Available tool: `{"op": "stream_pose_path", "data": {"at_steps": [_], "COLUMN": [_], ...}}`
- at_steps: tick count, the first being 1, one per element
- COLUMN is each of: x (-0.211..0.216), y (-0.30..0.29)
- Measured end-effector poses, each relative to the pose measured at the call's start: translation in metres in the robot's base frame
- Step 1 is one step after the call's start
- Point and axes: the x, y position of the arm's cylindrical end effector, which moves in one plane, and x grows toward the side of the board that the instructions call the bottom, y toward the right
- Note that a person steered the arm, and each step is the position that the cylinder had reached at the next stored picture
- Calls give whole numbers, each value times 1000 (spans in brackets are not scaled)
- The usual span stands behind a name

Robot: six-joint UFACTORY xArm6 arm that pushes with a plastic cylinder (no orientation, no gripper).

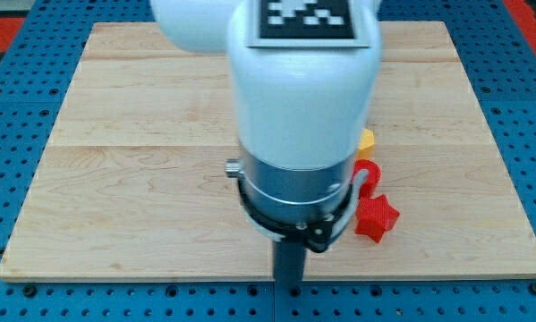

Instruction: Move your arm to the right of the yellow hexagon

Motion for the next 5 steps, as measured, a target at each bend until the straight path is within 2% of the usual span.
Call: {"op": "stream_pose_path", "data": {"at_steps": [1, 2, 3, 4, 5], "x": [-1, -2, -31, -86, -160], "y": [57, 173, 206, 218, 223]}}
